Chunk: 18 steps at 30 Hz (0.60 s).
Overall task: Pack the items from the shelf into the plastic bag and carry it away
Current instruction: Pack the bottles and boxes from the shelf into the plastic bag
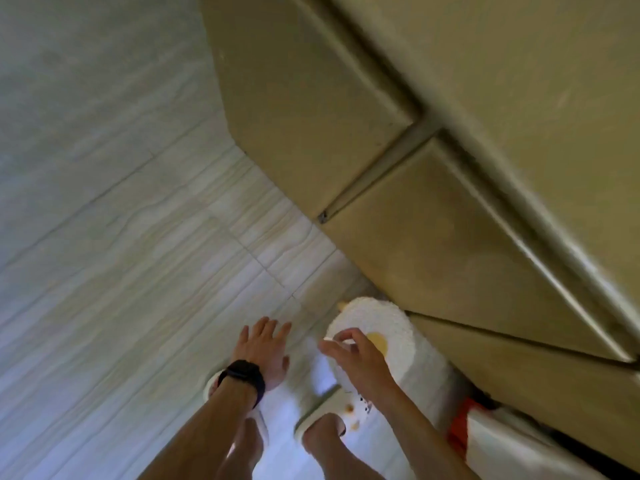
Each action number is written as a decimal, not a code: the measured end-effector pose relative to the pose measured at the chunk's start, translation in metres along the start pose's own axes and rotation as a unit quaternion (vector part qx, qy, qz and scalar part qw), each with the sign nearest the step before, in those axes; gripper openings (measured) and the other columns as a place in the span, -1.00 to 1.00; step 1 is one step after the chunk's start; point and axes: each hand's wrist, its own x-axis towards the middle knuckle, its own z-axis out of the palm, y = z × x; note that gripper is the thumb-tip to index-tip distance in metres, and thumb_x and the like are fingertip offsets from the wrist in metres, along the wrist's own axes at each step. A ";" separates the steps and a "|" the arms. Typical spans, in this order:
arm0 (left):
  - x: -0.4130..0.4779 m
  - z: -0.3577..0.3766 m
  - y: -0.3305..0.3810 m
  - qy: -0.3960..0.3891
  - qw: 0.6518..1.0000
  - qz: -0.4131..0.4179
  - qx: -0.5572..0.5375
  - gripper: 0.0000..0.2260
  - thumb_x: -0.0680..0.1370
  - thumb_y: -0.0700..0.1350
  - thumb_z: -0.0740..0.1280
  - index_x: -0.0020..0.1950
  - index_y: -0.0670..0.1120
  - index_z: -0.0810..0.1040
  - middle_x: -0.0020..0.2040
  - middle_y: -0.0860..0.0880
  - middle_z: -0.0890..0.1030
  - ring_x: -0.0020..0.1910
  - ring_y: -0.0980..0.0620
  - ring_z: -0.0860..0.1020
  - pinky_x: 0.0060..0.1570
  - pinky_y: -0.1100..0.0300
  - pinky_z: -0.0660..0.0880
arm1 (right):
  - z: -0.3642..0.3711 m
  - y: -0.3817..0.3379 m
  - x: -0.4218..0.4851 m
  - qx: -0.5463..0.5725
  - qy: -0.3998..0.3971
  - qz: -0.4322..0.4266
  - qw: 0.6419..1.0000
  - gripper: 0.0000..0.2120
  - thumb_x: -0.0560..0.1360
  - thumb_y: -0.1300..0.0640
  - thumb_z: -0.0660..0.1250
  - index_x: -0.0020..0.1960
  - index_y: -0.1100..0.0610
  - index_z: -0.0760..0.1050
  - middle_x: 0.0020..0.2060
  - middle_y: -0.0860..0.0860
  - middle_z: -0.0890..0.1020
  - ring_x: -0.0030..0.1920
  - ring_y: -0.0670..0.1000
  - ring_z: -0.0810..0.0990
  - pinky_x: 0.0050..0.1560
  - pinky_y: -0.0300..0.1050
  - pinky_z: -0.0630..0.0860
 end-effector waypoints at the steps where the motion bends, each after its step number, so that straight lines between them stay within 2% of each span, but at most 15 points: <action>1: -0.028 -0.025 0.013 0.010 1.000 0.017 0.006 -0.42 0.62 0.08 0.18 0.59 0.06 0.04 0.59 -0.04 0.13 0.57 -0.08 0.04 0.51 -0.07 0.00 | -0.008 -0.005 -0.034 0.040 -0.006 0.015 0.999 -0.60 0.31 -0.26 0.46 -0.01 -0.04 0.51 -0.09 0.00 0.63 -0.07 0.02 0.64 0.07 -0.04 0.55; 4: -0.109 -0.104 0.055 0.045 0.996 0.075 0.023 -0.47 0.62 0.07 0.18 0.57 0.08 0.14 0.55 -0.02 0.22 0.53 -0.06 0.15 0.49 -0.01 0.08 | -0.040 -0.028 -0.131 0.160 0.006 0.038 0.986 -0.80 0.50 -0.07 0.37 -0.05 0.06 0.56 -0.07 0.11 0.61 -0.21 0.01 0.63 0.05 -0.03 0.58; 5: -0.134 -0.131 0.070 0.053 0.994 0.093 0.028 -0.48 0.62 0.06 0.18 0.56 0.08 0.15 0.55 -0.01 0.23 0.53 -0.06 0.16 0.49 0.00 0.09 | -0.053 -0.035 -0.163 0.193 0.020 0.048 0.980 -0.78 0.55 -0.05 0.32 -0.08 0.10 0.57 -0.09 0.12 0.62 -0.24 0.01 0.62 0.03 -0.03 0.59; 7: -0.178 -0.180 0.101 0.069 0.988 0.129 0.045 -0.51 0.62 0.04 0.16 0.55 0.07 0.18 0.54 -0.02 0.25 0.51 -0.05 0.18 0.46 0.01 0.12 | -0.082 -0.050 -0.226 0.236 0.051 0.044 0.969 -0.61 0.59 -0.15 0.21 -0.17 0.13 0.55 -0.18 0.09 0.64 -0.31 0.03 0.59 -0.13 -0.05 0.57; 9: -0.215 -0.222 0.131 0.085 0.981 0.162 0.071 -0.53 0.62 0.03 0.15 0.54 0.03 0.20 0.52 -0.03 0.28 0.49 -0.06 0.22 0.42 0.04 0.17 | -0.111 -0.059 -0.284 0.233 0.084 0.007 0.969 -0.44 0.57 -0.33 0.09 -0.28 0.10 0.49 -0.24 0.04 0.66 -0.39 0.02 0.54 -0.28 -0.13 0.48; 11: -0.246 -0.258 0.166 0.107 0.971 0.192 0.099 -0.55 0.62 0.03 0.15 0.51 0.00 0.25 0.48 -0.04 0.34 0.44 -0.07 0.28 0.38 0.04 0.25 | -0.138 -0.064 -0.338 0.209 0.131 -0.037 0.968 -0.31 0.52 -0.44 -0.02 -0.38 0.10 0.46 -0.25 0.06 0.68 -0.42 0.02 0.55 -0.31 -0.16 0.44; 14: -0.283 -0.303 0.221 0.148 0.950 0.238 0.134 -0.60 0.60 0.00 0.17 0.44 0.00 0.34 0.39 -0.04 0.44 0.35 -0.10 0.39 0.27 0.02 0.36 | -0.178 -0.068 -0.401 0.196 0.228 -0.078 0.950 -0.26 0.59 -0.37 -0.08 -0.38 0.18 0.47 -0.41 0.06 0.63 -0.46 -0.01 0.56 -0.29 -0.17 0.46; 16: -0.301 -0.326 0.260 0.167 0.934 0.282 0.144 -0.58 0.60 -0.02 0.19 0.46 0.02 0.33 0.39 -0.03 0.44 0.36 -0.09 0.39 0.26 0.02 0.38 | -0.203 -0.062 -0.430 0.204 0.308 -0.097 0.924 -0.24 0.60 -0.35 -0.08 -0.36 0.24 0.46 -0.51 0.05 0.56 -0.47 -0.02 0.55 -0.28 -0.16 0.48; 18: -0.314 -0.342 0.297 0.179 0.917 0.320 0.157 -0.58 0.60 -0.02 0.21 0.47 0.04 0.33 0.41 -0.03 0.43 0.39 -0.08 0.36 0.29 0.01 0.37 | -0.225 -0.049 -0.447 0.253 0.351 -0.117 0.894 -0.27 0.60 -0.35 -0.06 -0.36 0.24 0.41 -0.54 0.04 0.50 -0.48 -0.01 0.51 -0.32 -0.16 0.46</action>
